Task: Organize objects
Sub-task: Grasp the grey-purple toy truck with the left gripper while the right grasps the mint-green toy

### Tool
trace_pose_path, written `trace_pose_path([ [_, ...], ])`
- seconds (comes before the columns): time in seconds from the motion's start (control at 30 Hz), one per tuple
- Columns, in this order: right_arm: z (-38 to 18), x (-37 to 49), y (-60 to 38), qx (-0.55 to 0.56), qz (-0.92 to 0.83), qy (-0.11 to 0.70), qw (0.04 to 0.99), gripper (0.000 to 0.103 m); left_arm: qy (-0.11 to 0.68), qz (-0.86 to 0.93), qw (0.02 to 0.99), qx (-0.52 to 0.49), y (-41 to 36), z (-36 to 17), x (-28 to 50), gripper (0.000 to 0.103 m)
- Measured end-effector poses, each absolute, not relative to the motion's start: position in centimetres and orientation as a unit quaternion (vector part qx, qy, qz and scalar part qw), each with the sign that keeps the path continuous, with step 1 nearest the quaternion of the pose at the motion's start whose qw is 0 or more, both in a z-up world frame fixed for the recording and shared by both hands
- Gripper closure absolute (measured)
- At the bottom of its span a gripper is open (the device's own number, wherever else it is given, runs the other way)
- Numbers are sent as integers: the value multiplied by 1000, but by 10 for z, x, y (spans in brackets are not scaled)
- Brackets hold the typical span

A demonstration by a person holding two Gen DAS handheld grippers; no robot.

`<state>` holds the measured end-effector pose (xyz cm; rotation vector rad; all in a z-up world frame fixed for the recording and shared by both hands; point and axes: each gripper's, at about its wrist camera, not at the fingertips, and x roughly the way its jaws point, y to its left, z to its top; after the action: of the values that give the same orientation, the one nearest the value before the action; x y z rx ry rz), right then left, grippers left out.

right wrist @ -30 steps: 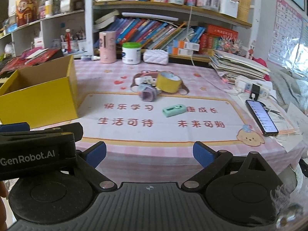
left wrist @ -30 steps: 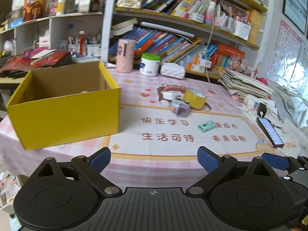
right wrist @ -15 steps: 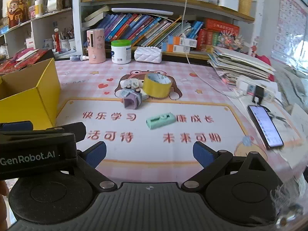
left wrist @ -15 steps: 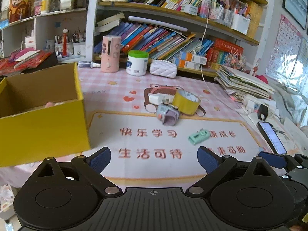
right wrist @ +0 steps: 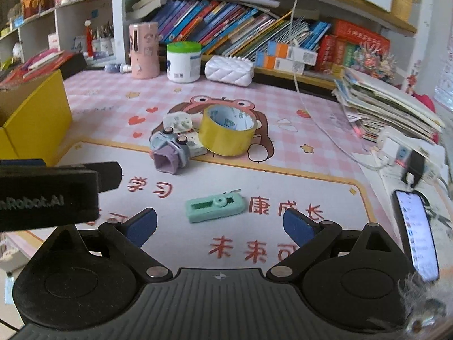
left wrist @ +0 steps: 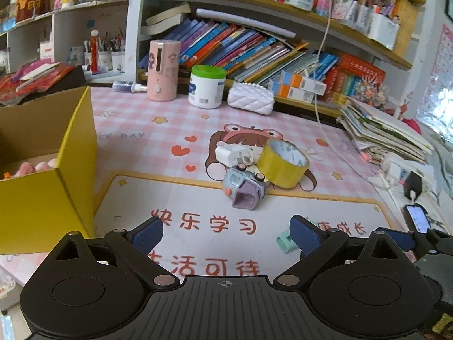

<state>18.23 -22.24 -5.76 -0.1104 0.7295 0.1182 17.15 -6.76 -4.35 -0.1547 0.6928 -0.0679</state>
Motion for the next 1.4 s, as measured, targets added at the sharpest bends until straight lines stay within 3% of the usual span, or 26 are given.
trace_pose_path([
  [0.47, -99, 256, -239, -60, 124, 404, 904, 10, 348, 39, 933, -82, -79, -47, 204, 6],
  [0.53, -100, 260, -241, -51, 140, 403, 903, 18, 350, 43, 932, -81, -80, -47, 207, 6],
  [0.67, -99, 262, -240, -48, 181, 402, 897, 71, 352, 47, 932, -80, -85, -48, 212, 6],
  [0.77, -101, 265, -241, -56, 186, 409, 892, 80, 350, 45, 932, -78, -88, -48, 215, 6],
  [0.93, -99, 267, -250, -51, 174, 412, 893, 77, 347, 42, 933, -80, -93, -46, 221, 6],
  [1.0, -94, 265, -252, -51, 169, 406, 896, 51, 344, 42, 935, -81, -93, -45, 221, 6],
  [1.07, -89, 260, -253, -55, 168, 390, 904, 31, 340, 46, 935, -86, -91, -44, 220, 6],
  [1.1, -86, 257, -252, -60, 170, 382, 906, 26, 340, 49, 935, -90, -89, -44, 219, 6],
  [1.17, -86, 255, -249, -69, 179, 376, 907, 22, 342, 53, 933, -95, -86, -45, 219, 6],
  [1.4, -95, 262, -236, -74, 193, 390, 897, 21, 353, 59, 929, -92, -81, -50, 219, 6],
])
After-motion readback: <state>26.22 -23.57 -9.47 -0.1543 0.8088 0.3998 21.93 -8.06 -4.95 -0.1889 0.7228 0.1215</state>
